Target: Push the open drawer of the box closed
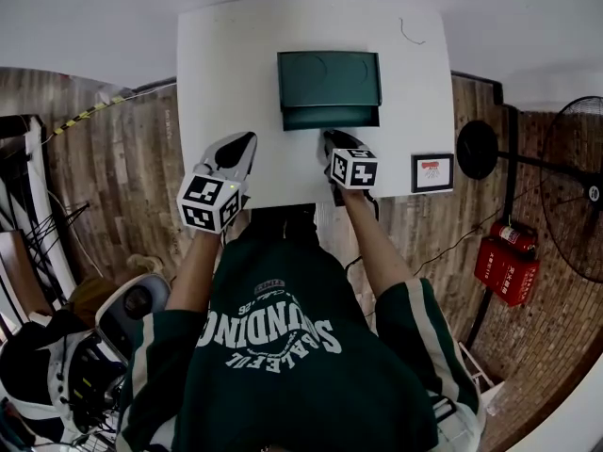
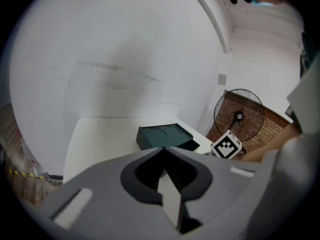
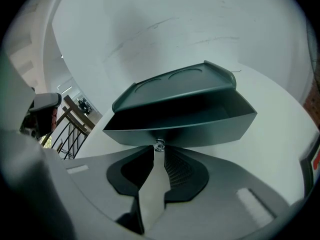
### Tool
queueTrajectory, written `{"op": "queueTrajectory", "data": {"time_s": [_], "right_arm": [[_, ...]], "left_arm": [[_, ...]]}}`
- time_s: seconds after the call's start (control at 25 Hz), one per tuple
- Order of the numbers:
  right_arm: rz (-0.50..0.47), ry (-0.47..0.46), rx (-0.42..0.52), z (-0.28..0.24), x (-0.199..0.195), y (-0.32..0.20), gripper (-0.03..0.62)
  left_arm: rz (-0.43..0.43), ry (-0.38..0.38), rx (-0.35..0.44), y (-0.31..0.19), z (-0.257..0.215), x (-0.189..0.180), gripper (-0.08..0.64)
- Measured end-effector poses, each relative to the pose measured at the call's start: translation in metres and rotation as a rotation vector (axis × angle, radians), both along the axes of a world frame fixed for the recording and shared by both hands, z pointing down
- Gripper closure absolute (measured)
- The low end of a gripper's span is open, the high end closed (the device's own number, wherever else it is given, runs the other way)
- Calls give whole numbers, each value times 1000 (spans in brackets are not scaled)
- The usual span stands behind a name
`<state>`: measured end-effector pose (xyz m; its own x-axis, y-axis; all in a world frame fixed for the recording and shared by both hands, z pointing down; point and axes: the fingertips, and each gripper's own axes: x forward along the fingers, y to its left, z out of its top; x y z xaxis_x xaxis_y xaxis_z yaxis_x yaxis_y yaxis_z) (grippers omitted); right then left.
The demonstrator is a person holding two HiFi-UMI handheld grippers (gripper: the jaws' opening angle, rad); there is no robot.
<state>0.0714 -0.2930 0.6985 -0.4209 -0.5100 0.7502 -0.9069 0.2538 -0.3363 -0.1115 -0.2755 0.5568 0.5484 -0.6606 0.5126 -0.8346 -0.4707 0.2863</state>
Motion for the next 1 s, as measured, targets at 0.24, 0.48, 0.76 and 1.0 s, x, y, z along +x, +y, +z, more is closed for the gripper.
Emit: {"op": "queueTrajectory", "data": {"time_s": [0.24,0.48,0.76,1.0], "right_arm": [[2,-4,11,0,-3,-20,525],[9,-17,18,0,-8,-37,525],[22,-30,20,1,-9,-50,525],[11,-29,35,1,-10,-50,525]], "left_arm": [[-9,0,-6,-5,3,-6,508],[-20,-1,-13,-9,6,-12,508],[-30,-2,-21,-12,9,-15,508],[-34,-2,-18,-8,9,-16,508]]}}
